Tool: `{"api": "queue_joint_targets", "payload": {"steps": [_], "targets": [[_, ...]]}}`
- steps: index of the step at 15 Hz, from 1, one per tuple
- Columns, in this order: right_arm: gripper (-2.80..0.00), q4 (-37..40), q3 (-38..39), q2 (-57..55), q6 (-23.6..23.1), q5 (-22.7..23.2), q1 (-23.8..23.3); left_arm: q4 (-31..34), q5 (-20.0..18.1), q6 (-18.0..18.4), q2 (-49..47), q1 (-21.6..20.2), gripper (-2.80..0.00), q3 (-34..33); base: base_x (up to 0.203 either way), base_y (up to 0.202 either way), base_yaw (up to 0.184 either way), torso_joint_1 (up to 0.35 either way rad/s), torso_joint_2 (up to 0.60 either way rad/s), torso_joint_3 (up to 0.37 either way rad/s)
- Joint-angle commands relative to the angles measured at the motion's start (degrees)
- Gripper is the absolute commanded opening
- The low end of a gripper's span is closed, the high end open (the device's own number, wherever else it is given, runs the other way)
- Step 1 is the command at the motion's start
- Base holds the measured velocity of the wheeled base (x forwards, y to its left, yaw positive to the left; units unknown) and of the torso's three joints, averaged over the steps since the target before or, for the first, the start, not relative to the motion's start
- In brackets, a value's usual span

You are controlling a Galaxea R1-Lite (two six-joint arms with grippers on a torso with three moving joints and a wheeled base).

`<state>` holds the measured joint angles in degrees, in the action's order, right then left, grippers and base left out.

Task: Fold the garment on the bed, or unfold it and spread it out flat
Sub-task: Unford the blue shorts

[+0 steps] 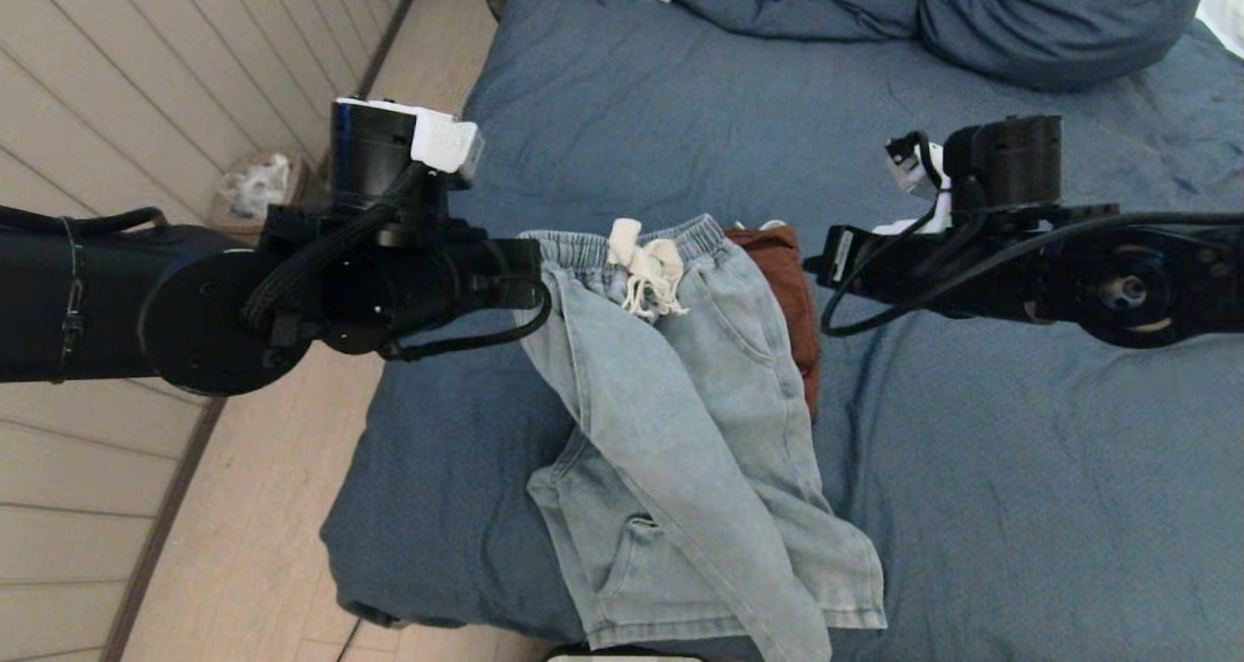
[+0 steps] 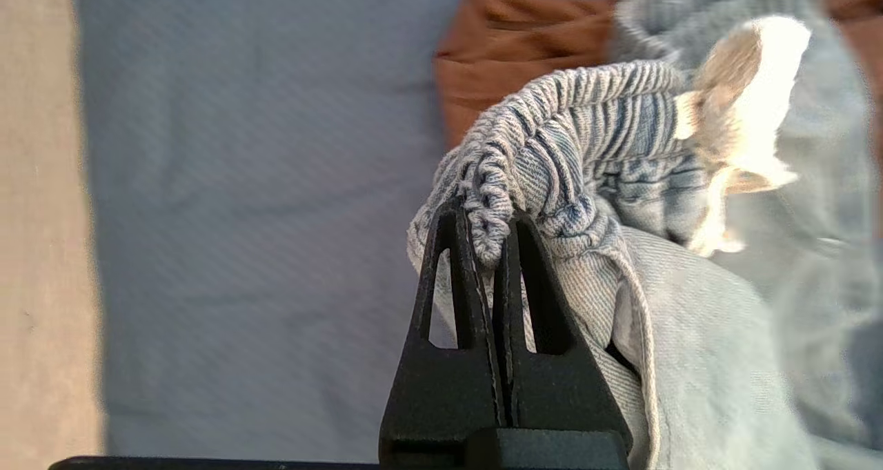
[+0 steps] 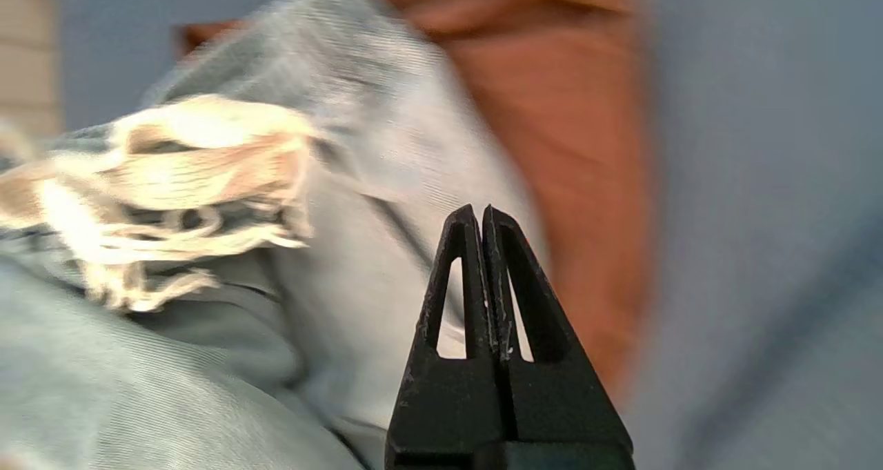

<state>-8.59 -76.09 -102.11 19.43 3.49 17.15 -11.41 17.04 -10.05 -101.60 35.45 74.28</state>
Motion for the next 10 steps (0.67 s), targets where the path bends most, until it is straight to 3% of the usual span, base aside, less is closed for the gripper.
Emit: {"api": "queue_joint_targets", "payload": {"steps": [1,5,8,9,10], "targets": [[-2.80,1.78,-6.80,-5.24,0.18,0.02,2.61,-0.18,-1.39,1.80,0.06,-3.01,-2.80,0.06,0.000,0.000,0.000,0.000,0.00,0.000],[-2.80,2.06,-12.77,-10.32,-1.98,-1.01,7.76,-0.19,-2.80,2.58,-0.19,-4.43,-2.80,0.61,0.000,0.000,0.000,0.000,0.00,0.000],[-2.80,2.49,-17.71,-13.08,-3.03,-2.31,8.01,-0.14,-2.88,2.73,-0.62,-4.51,-2.80,3.05,0.000,0.000,0.000,0.000,0.00,0.000],[0.00,2.16,-18.27,-13.88,-3.81,-2.72,7.83,-0.23,-2.82,3.93,-0.83,-4.51,-2.80,3.96,0.000,0.000,0.000,0.000,0.00,0.000],[0.00,2.02,-18.93,-14.46,-4.12,-3.31,7.69,-0.36,-2.75,5.07,-0.82,-4.84,-2.80,4.18,0.000,0.000,0.000,0.000,0.00,0.000]]}}
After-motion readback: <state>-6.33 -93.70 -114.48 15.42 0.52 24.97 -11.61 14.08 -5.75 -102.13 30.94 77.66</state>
